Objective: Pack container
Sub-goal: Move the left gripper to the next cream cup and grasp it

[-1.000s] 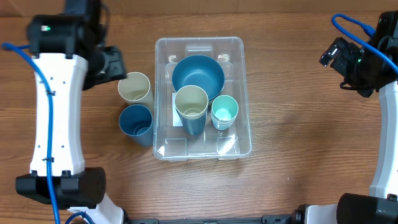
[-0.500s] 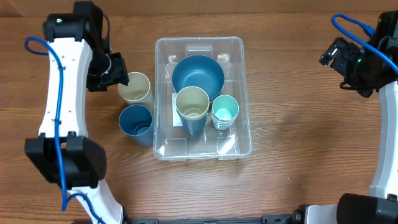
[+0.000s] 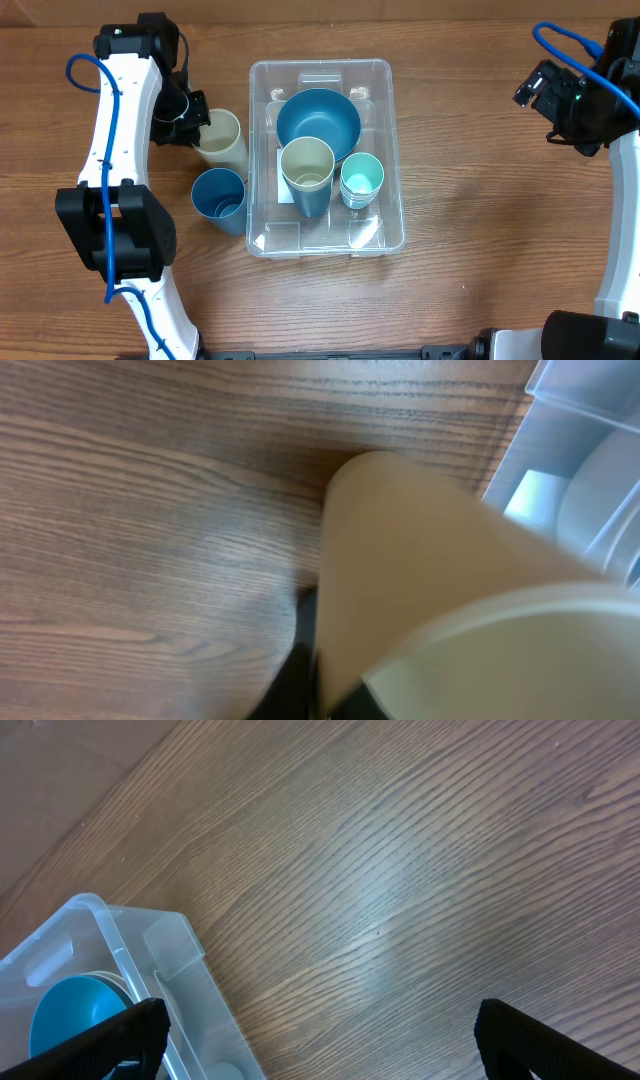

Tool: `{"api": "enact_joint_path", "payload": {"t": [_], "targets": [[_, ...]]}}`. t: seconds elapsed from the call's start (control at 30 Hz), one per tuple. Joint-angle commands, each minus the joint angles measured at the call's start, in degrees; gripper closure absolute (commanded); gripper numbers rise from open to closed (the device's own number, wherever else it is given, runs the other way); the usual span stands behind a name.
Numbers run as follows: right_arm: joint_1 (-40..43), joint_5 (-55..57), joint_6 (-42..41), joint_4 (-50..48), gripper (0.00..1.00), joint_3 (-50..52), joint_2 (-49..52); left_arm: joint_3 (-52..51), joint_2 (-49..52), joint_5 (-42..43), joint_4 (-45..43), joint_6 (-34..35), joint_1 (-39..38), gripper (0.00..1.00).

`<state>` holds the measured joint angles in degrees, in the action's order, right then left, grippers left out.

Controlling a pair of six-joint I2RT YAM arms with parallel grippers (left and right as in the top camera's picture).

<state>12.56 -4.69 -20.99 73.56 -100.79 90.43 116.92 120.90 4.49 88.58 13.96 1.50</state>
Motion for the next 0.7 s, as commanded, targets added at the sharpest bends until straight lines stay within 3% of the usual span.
{"api": "enact_joint_path", "payload": {"t": [0.0, 0.3, 0.57, 0.67], "targets": [[0.0, 0.0, -0.3, -0.2, 0.0, -0.1, -0.7, -0.2, 0.2, -1.7, -0.4, 1.9, 0.2, 0.96], [0.0, 0.0, -0.3, -0.2, 0.0, -0.1, -0.7, 4.6, 0.0, -7.2, 0.7, 5.0, 2.5, 0.96], [0.0, 0.0, -0.3, -0.2, 0.0, -0.1, -0.7, 28.0, -0.4, -7.7, 8.2, 5.2, 3.3, 0.96], [0.0, 0.0, -0.3, -0.2, 0.0, -0.1, -0.7, 32.3, -3.1, -4.8, 8.2, 4.5, 2.8, 0.96]]}}
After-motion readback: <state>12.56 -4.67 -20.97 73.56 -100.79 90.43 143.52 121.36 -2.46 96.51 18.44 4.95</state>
